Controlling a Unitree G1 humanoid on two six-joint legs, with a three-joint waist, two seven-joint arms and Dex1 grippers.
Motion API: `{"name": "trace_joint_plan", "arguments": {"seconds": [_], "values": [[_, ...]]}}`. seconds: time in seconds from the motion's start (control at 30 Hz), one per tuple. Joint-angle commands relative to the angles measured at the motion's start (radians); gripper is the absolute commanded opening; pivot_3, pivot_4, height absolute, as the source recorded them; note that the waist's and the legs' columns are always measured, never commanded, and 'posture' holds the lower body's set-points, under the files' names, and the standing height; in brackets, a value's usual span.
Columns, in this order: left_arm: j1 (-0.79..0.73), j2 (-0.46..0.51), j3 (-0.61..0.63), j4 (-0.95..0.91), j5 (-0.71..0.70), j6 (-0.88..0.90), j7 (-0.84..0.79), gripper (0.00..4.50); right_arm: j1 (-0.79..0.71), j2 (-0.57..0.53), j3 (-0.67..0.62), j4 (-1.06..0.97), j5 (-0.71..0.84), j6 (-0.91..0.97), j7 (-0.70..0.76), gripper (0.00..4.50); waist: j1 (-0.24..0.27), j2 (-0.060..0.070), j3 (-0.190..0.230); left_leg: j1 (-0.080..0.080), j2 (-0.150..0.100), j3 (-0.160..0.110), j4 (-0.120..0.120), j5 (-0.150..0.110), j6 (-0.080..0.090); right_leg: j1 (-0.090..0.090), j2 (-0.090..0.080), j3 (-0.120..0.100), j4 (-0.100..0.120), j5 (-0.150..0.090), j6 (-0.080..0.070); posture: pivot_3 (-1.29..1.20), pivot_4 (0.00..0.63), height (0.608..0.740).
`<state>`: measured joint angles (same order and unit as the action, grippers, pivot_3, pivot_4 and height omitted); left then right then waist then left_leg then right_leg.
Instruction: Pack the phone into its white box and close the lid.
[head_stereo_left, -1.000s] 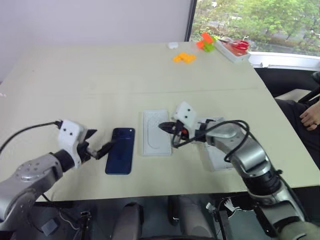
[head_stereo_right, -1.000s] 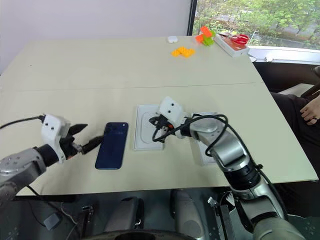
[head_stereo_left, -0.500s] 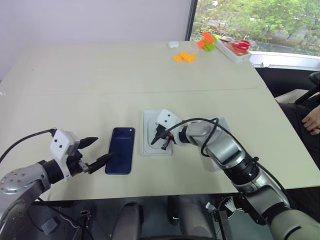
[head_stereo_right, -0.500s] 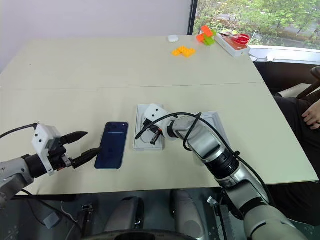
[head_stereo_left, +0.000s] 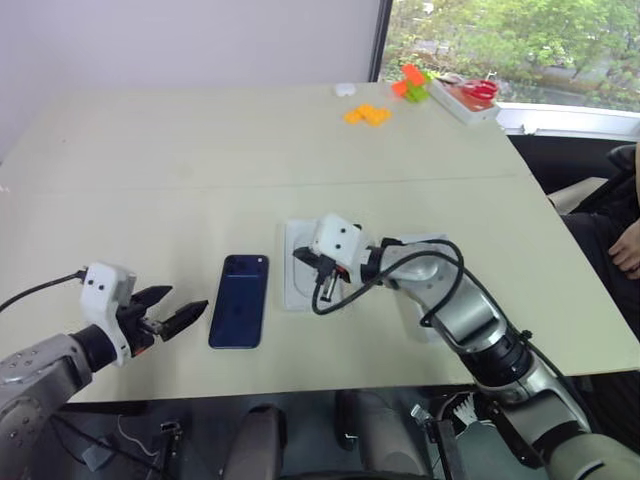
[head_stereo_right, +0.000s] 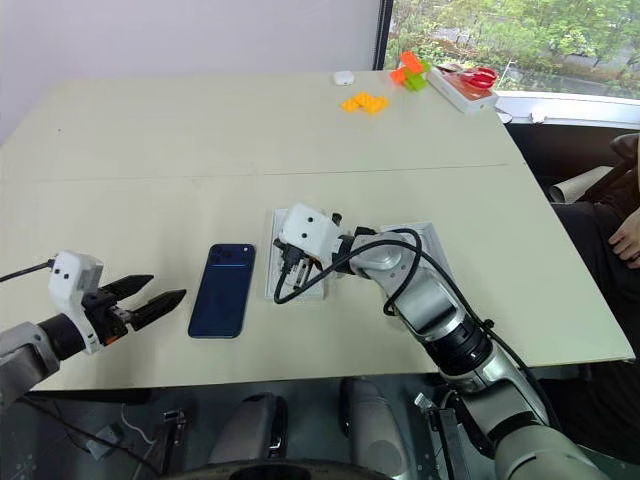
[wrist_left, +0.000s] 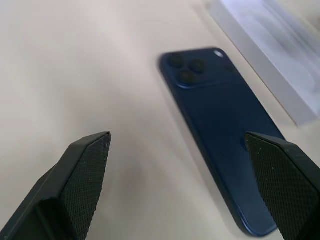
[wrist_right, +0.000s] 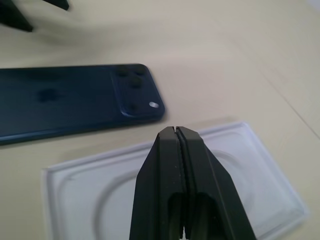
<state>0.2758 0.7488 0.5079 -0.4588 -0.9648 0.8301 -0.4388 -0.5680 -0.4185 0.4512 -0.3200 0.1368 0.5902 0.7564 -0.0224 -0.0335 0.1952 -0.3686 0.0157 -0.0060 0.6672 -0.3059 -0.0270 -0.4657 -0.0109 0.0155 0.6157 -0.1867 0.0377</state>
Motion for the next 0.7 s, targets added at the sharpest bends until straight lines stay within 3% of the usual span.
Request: {"name": "trace_joint_plan", "arguments": {"seconds": [0.03,0.37,0.7], "values": [[-0.015,-0.030,0.083,0.004,-0.189,0.120,0.104,4.50,-0.023,0.003,0.018,-0.076,0.031,0.010,0.057,0.04,0.000,-0.001,0.000,0.000,0.000,0.000,0.000,0.000,0.000,0.000,0.000,0.000,0.001,0.000,0.000,0.00,0.150,0.727],[-0.110,0.090,0.029,0.117,-0.490,0.411,0.303,4.50,-0.143,0.043,0.156,-0.034,-0.071,0.165,0.046,0.04,0.001,0.000,0.000,0.009,0.000,0.000,0.000,0.000,0.000,0.006,0.001,0.000,0.002,-0.002,-0.005,0.00,0.150,0.727],[-0.196,0.107,-0.030,0.173,-0.566,0.431,0.396,4.50,-0.282,0.148,0.293,0.191,-0.206,0.223,0.019,0.04,0.003,-0.001,0.000,0.010,-0.001,0.000,-0.001,0.000,0.000,0.006,0.000,0.001,0.003,0.001,-0.009,0.00,0.150,0.727]]}}
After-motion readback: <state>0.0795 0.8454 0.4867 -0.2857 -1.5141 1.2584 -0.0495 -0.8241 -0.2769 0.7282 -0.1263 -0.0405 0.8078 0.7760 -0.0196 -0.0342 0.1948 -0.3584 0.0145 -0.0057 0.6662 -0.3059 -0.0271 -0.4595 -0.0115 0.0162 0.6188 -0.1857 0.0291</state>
